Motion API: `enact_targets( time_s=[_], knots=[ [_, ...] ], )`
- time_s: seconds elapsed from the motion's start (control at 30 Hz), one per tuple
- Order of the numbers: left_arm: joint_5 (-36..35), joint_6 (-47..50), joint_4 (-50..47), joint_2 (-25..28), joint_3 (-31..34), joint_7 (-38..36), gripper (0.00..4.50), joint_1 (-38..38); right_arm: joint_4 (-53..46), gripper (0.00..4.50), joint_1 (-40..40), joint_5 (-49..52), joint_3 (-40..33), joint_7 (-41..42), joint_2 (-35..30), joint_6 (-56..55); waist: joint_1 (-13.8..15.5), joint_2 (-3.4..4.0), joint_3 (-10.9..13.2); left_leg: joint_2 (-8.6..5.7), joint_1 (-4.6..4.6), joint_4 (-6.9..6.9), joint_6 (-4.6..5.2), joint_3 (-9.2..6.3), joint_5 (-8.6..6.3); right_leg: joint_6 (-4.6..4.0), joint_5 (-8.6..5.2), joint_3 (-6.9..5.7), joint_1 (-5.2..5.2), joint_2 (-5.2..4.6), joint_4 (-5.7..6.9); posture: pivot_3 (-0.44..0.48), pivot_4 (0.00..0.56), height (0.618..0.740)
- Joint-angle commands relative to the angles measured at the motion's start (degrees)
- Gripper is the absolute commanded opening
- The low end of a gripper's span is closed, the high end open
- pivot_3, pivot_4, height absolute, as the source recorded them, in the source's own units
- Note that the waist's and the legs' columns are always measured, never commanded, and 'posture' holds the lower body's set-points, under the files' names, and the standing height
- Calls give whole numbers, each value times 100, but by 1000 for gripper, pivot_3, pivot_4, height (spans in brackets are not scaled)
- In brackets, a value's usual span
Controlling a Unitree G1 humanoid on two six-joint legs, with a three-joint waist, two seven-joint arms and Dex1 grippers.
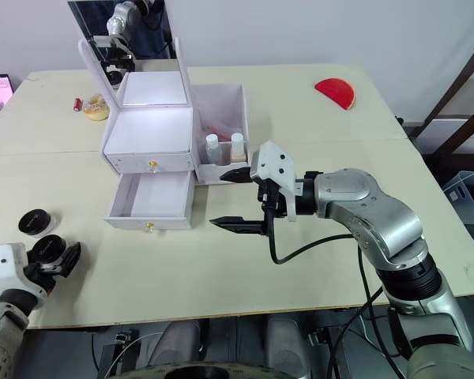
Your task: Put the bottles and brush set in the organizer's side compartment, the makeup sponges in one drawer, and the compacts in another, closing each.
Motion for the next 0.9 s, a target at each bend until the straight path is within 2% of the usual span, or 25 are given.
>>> enact_targets(
  time_s=[0.03, 0.43, 0.63, 0.67, 0.7, 0.73, 0.8, 0.83, 0.87, 0.9],
  knots=[
    [-49, -98, -169, 86, 91, -5, 2672, -6, -215, 4500, -65, 45, -98, -21, 29, -18, 1, 0, 0, 0, 0, 0, 0, 0, 0, 0, 0, 0, 0, 0, 0, 0, 150, 739],
    [-73, -73, -264, 106, 105, 36, 2660, -65, -114, 4500, -157, 197, -234, -109, 111, 192, 0, 0, 0, 0, 0, -1, 0, 0, 0, 0, 0, 0, -1, 0, 0, 0, 150, 739],
    [-421, 46, -730, 231, 106, -152, 2660, -173, -181, 4500, -124, -78, -48, 165, -24, -129, -32, 13, 9, -11, -23, -7, 0, -34, 0, 14, -9, -36, 25, -18, -5, 0, 150, 739],
    [-551, 113, -837, 299, 124, -202, 2660, -224, -208, 4500, -105, -98, -38, 204, -41, -163, -112, 50, 23, -39, -26, -10, 2, -90, 2, 34, -23, -98, 61, -52, -3, 0, 150, 739],
    [-692, 192, -941, 378, 143, -254, 2660, -279, -231, 4500, -88, -107, -37, 230, -53, -190, -149, 56, 26, -118, -12, -8, 3, -236, 3, 65, -64, -193, 109, -105, 8, 0, 150, 739],
    [-891, 315, -1063, 488, 155, -334, 2660, -347, -238, 4500, -77, -86, -63, 227, -44, -187, -165, 58, 28, -192, -18, -11, 8, -338, 8, 84, -96, -230, 114, -142, 42, 0, 150, 739],
    [-1219, 511, -1231, 725, 130, -522, 2660, -461, -171, 4500, -88, 15, -183, 51, 37, -6, -166, 71, 35, -396, -7, -18, 17, -628, 22, 143, -167, -229, 138, -164, 123, 0, 150, 739],
    [-1383, 610, -1287, 839, 110, -618, 2660, -509, -138, 4500, -103, 36, -208, -14, 55, 72, -123, 68, 33, -453, -2, -26, 18, -726, 29, 148, -206, -223, 141, -165, 156, 0, 150, 739],
    [-1536, 698, -1330, 943, 81, -719, 2660, -547, -134, 4500, -103, 33, -213, -34, 53, 97, -93, 56, 21, -437, 16, -33, -3, -706, 39, 131, -228, -190, 102, -149, 181, 0, 150, 739],
    [-1650, 760, -1362, 1031, 52, -802, 2660, -578, -141, 4500, -101, 22, -207, -35, 46, 99, -75, 58, 22, -429, 18, -57, -11, -681, 43, 121, -224, -175, 117, -146, 179, 0, 150, 739]
  ],
)
